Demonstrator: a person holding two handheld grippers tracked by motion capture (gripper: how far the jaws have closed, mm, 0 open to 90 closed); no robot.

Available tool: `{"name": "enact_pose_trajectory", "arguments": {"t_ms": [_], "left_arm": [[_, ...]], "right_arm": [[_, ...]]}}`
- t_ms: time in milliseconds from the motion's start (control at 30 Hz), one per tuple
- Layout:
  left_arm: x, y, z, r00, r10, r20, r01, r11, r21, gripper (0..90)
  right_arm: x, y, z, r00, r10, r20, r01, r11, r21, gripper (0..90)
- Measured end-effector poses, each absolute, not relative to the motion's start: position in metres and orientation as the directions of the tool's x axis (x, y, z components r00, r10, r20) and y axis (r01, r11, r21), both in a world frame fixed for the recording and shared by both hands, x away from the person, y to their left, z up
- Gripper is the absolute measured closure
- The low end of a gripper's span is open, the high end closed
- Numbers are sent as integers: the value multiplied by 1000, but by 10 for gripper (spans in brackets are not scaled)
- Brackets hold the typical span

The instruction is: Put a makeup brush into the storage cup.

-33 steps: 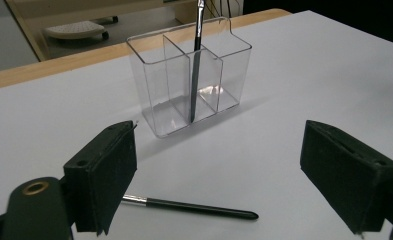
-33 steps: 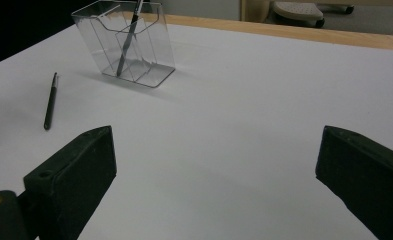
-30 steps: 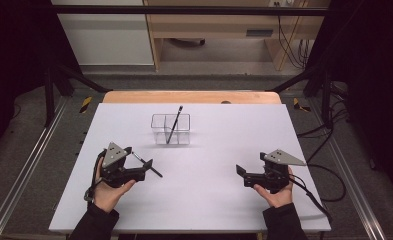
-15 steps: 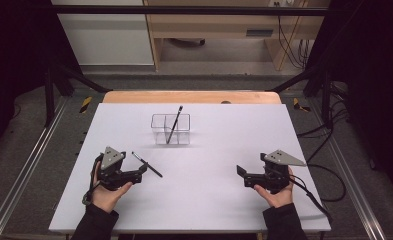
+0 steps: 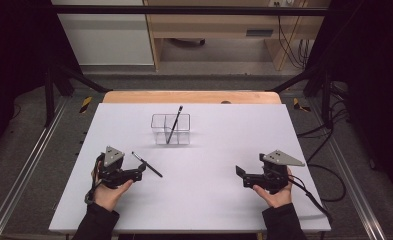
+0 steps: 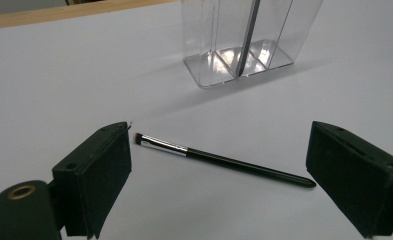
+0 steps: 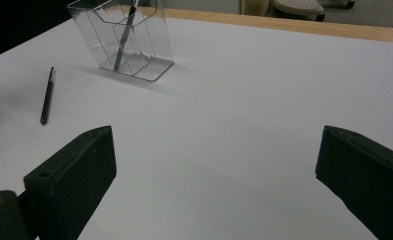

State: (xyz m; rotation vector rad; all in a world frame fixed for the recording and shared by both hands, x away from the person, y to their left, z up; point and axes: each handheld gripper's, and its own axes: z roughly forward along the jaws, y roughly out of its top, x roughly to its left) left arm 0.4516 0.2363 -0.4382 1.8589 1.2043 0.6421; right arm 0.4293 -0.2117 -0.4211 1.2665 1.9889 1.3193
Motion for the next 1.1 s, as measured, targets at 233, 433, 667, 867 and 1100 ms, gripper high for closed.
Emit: {"name": "enact_pose_trajectory", "arguments": {"t_ms": [233, 433, 667, 867, 1100], "left_arm": [[458, 233, -448, 399, 917, 3, 534, -235, 812, 101], [463, 227, -454, 390, 921, 7, 550, -239, 800, 105], [471, 219, -462, 381, 924, -7, 571, -230, 788, 115], [475, 214, -467, 377, 926, -5, 589, -236, 773, 121], [480, 206, -475, 378, 926, 0, 607, -247, 756, 152]], "right_arm": [[428, -212, -420, -486, 865, 126, 445, 121, 887, 36], [429, -211, -421, -486, 865, 123, 450, 127, 884, 35], [429, -211, -422, -486, 865, 122, 450, 128, 884, 35], [430, -210, -423, -485, 866, 120, 452, 131, 882, 35], [430, -209, -423, -486, 866, 120, 454, 133, 881, 35]]}}
